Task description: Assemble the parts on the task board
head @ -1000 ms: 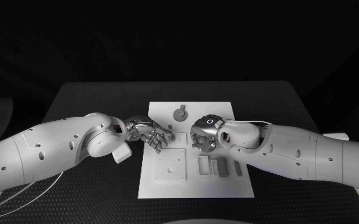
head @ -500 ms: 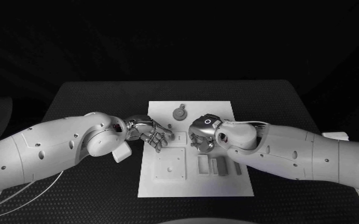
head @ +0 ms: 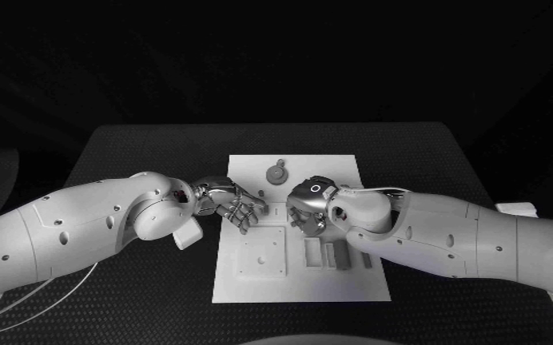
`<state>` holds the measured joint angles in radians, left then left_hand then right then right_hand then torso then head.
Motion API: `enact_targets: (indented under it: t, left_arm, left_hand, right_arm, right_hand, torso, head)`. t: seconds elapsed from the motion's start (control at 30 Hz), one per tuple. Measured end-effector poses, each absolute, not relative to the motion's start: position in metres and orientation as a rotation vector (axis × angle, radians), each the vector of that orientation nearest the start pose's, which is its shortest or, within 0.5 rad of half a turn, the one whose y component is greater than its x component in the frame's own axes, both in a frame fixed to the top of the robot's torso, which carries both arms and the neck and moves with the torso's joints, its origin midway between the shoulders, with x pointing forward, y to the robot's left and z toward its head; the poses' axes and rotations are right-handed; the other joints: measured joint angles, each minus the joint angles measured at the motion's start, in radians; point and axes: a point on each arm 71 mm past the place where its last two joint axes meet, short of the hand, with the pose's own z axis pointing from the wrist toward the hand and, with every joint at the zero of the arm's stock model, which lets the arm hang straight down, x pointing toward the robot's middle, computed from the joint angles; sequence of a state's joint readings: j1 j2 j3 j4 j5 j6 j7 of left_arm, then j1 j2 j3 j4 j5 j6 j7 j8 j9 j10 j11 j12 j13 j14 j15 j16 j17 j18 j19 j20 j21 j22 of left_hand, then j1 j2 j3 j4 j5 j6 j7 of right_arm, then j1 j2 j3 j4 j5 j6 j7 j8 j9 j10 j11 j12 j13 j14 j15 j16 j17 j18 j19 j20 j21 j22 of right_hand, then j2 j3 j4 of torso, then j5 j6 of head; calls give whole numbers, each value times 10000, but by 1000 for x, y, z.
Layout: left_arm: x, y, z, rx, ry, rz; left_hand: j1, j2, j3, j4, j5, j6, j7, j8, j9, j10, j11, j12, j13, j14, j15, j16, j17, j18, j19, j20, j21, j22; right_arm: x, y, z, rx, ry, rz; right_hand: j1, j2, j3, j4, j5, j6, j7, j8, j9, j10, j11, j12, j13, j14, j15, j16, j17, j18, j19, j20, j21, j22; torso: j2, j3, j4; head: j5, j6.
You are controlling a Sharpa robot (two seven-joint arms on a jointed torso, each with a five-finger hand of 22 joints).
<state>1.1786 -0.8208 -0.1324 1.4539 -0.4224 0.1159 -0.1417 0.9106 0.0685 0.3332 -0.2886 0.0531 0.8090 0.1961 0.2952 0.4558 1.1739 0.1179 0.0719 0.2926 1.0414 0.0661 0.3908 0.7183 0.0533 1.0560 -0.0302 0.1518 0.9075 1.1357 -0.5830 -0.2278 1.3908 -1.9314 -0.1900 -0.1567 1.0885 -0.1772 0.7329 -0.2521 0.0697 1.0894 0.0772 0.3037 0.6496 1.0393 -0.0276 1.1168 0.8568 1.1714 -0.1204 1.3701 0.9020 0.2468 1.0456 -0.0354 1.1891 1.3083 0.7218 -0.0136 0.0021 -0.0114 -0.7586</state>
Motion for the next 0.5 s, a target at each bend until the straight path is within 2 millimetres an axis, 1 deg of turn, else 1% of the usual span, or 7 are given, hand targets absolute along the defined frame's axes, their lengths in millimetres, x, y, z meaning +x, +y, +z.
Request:
enact_targets:
  t: [0.07, 0.13, 0.2, 0.23, 0.33, 0.37, 0.5]
  left_arm:
    - [459, 201, -260, -7525, 23499, -11719]
    - [459, 201, -260, -7524, 23499, -11719]
    - [459, 201, -260, -7522, 23499, -11719]
    - [459, 201, -260, -7521, 23499, -11720]
    - [459, 201, -260, -7519, 23499, -11722]
    - [459, 201, -260, -7519, 23499, -11722]
    - [459, 201, -260, -7518, 23497, -11724]
  left_hand:
    - [0, 0, 0, 0, 0, 0, 0, 0, 0, 0, 0, 0, 0, 0, 0, 0, 2, -1, 0, 0, 0, 0]
    - [0, 0, 0, 0, 0, 0, 0, 0, 0, 0, 0, 0, 0, 0, 0, 0, 2, -2, 0, 0, 0, 0]
    - [25, -25, 0, 0, 0, 0, 0, 0, 0, 0, 0, 0, -1, 0, 0, 0, 2, -3, 0, 0, 0, 0]
    - [40, -40, 0, 0, 0, 0, 0, 0, 0, 0, 0, 0, -1, 0, 0, 0, 2, -5, 0, 0, 0, 0]
    - [40, -40, 0, 0, 0, 0, 0, 0, 1, 0, 0, 0, -1, 0, 0, 0, 2, -8, 0, 0, 0, 0]
    - [40, -40, 0, 0, 0, 0, 0, 0, 0, 0, 0, 0, -2, 0, 0, 0, 2, -8, 0, 0, 0, 0]
    - [40, -40, 0, 0, 0, 0, 0, 0, 1, 0, 0, 0, -2, 0, 0, 0, 4, -13, 0, 0, 0, 0]
  right_arm:
    - [447, -102, -288, -8111, 17234, 4669]
    - [447, -102, -288, -8167, 17196, 4652]
    - [447, -101, -288, -8219, 17152, 4623]
    - [447, -101, -288, -8237, 17133, 4611]
    - [446, -100, -288, -8283, 17058, 4583]
    - [446, -100, -288, -8291, 17035, 4577]
    - [445, -100, -288, -8309, 16914, 4563]
  right_hand:
    - [-25, 84, -1, -162, 0, 56, 8, 7, 8, 85, -8, -1, 0, 35, -1, 2, 20, 1, 6, -1, 36, -1]
    - [-67, 149, 14, -257, 0, 133, -33, -10, 27, 141, -34, -1, 0, 121, 7, 4, 41, 0, 70, -37, 57, -1]
    - [-79, 162, 14, -257, 0, 194, -56, 39, 61, 191, -13, 2, 9, 158, -27, 42, 52, 0, 98, -65, 116, -1]
    - [-94, 177, 41, -285, 0, 235, -49, 47, 61, 228, -48, 21, 12, 224, -22, 42, 67, -1, 109, -74, 117, -3]
    - [-102, 185, 41, -285, 1, 300, -92, 49, 56, 300, -14, 57, 13, 292, -51, 101, 89, -1, 180, -112, 198, -2]
    - [-102, 185, 58, -302, 1, 344, -114, 50, 55, 329, -43, 57, 17, 341, -57, 102, 97, -1, 214, -144, 232, -2]
    - [-101, 183, 68, -312, 1, 443, -150, 70, 53, 433, -42, 57, 25, 481, -106, 124, 127, -4, 285, -181, 289, -4]
  torso:
    - [0, -1, 1]
    - [0, -1, 1]
    - [0, -1, 1]
    - [0, -1, 1]
    - [1, -2, 0]
    - [1, -2, 0]
    - [1, -1, 0]
  head:
    - [0, -1]
    - [0, -2]
    - [0, -2]
    - [0, -2]
    - [-1, -1]
    - [-1, 2]
    - [-1, 8]
